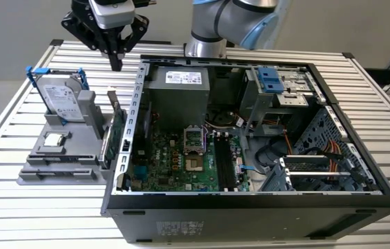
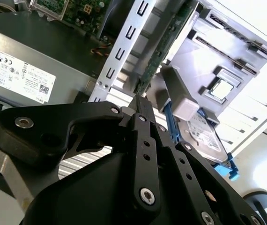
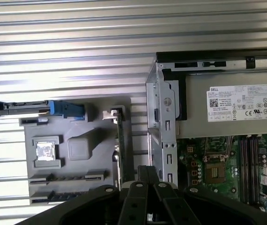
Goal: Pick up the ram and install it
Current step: 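Reach for the ram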
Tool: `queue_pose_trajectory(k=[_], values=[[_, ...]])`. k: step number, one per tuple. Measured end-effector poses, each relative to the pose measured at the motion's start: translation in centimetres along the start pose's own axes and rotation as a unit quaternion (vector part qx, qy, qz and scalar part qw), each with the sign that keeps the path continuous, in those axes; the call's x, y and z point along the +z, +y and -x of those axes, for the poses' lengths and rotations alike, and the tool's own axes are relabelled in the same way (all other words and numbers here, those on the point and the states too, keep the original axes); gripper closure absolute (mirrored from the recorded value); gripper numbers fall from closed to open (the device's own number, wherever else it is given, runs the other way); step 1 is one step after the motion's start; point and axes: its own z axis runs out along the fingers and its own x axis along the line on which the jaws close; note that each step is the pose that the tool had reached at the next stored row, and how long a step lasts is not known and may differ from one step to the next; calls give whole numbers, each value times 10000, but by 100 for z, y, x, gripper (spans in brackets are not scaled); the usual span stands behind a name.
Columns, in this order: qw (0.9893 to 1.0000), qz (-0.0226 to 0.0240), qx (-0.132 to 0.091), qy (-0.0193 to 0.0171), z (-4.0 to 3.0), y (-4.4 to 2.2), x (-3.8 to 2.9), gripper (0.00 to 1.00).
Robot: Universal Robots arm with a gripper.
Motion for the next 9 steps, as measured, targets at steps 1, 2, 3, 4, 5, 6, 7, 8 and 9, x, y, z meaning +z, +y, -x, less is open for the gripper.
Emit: queue_pose_trajectory(k=[1,2,3,4,5,6,7,8,9], values=[[10000,0,0,0,-8,-1,0,100],[10000,0,0,0,-16,-1,-1,100],[10000,0,0,0,-25,-2,-1,100],[10000,0,0,0,-32,-2,-1,100],[10000,0,0,1,-40,-3,-1,100],[10000,0,0,1,-48,-3,-1,100],[10000,0,0,2,-56,-4,-2,100],[10000,0,0,2,-64,-5,-2,100],[10000,0,0,2,-72,-5,-2,100]])
